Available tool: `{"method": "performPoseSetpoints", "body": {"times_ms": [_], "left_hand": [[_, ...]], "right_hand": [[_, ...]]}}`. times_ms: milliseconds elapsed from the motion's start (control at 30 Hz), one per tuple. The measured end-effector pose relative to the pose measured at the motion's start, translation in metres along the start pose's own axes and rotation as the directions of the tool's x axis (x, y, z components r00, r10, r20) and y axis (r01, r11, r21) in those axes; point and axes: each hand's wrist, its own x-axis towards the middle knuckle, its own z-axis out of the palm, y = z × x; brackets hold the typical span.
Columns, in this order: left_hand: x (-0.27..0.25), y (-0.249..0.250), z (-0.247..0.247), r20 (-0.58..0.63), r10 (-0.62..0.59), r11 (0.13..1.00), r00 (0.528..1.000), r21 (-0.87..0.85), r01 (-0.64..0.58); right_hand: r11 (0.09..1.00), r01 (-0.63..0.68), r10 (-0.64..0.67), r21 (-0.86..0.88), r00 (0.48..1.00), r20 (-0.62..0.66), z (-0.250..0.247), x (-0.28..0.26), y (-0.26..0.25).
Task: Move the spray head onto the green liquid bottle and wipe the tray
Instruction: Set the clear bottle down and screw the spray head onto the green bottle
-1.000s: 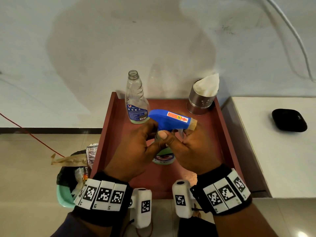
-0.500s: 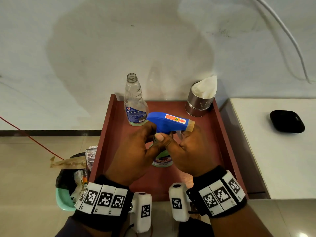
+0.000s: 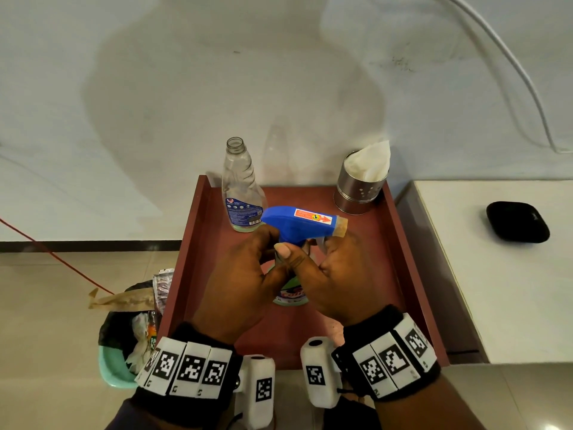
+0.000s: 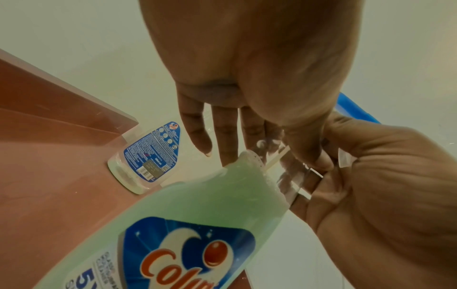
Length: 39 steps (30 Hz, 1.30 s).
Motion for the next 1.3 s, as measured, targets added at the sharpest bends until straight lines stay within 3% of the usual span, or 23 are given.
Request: {"method": "performPoseSetpoints", "body": {"times_ms": [133,367,533,700,900,1100,1234,1300], "left_hand": [[0.000,0.001,0.000,-0.005,-0.019,0.999,1.000,-0.029,0.019],[0.001,-0.002,-0.001,0.007,0.005,1.000,1.000,0.020,-0.005],[-0.002,-0.003,-0.002,-0.023,-0.009,1.000,1.000,-0.001,0.009],[-0.002,-0.004,0.005,-0.048,0.022,0.999,0.999,0.036,-0.020],[-0.001,-0.004,0.002,-0.043,-0.003,1.000,0.999,0.005,0.004],[0.000,-0.006,0.000,0.002,0.029,0.999,1.000,0.016,-0.029],[-0.003,-0.009,-0.002,-0.056,0.046,0.996,0.997,0.084,-0.041],[-0.004,-0.010,-0.005,-0.100,0.045,0.994,0.994,0.105,-0.035]], "right_hand": [[0.999,-0.018,0.016,0.027,0.997,0.076,-0.006,0.002,-0.001],[1.000,-0.023,0.023,0.017,0.999,-0.023,0.004,0.000,-0.002],[0.997,0.001,-0.009,0.081,0.995,0.099,-0.010,0.002,0.000],[1.000,0.013,-0.013,0.021,1.000,-0.023,0.002,-0.002,0.002],[0.996,-0.017,0.011,0.088,0.998,0.065,-0.003,0.001,0.003],[0.998,-0.037,0.039,0.054,0.998,-0.048,0.001,0.001,0.002],[0.998,-0.045,0.049,0.048,0.995,-0.087,-0.001,0.000,-0.002],[0.996,-0.042,0.044,0.083,0.999,-0.022,-0.006,0.002,-0.003]]}}
